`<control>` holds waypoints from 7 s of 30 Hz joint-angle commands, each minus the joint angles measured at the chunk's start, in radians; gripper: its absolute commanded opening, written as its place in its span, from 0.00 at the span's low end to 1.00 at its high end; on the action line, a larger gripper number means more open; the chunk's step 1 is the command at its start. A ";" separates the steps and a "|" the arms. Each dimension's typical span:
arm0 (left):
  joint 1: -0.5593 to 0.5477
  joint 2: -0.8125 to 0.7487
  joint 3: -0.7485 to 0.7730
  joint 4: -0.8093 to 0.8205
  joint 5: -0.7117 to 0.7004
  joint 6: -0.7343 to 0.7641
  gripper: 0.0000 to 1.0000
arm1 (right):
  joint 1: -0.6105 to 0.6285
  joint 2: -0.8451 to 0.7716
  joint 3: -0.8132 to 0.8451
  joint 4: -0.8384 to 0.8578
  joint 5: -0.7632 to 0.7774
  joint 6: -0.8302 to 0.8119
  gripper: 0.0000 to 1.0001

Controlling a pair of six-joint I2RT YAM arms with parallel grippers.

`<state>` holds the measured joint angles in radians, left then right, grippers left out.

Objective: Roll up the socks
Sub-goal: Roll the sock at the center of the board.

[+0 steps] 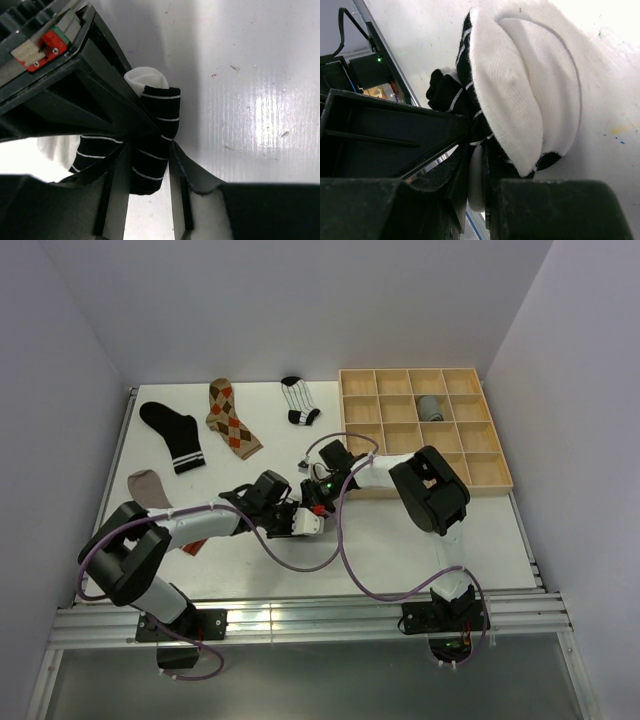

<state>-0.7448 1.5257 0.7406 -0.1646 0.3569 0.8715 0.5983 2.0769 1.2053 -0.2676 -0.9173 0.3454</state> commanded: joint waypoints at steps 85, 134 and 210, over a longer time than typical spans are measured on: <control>0.251 0.530 0.688 -0.848 0.536 -0.129 0.27 | 0.439 -0.426 -0.542 0.527 0.884 0.001 0.21; -0.048 -0.170 -0.156 0.189 -0.050 0.007 0.45 | -0.014 -0.035 -0.062 -0.025 0.143 -0.028 0.20; 0.182 0.439 0.571 -0.960 0.485 0.218 0.06 | 0.040 -0.912 -0.733 0.447 0.724 0.155 0.59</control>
<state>-0.5804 1.9007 1.2430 -0.9398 0.7746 1.0187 0.5938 1.2621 0.5133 0.0826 -0.3428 0.5034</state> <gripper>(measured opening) 0.236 0.583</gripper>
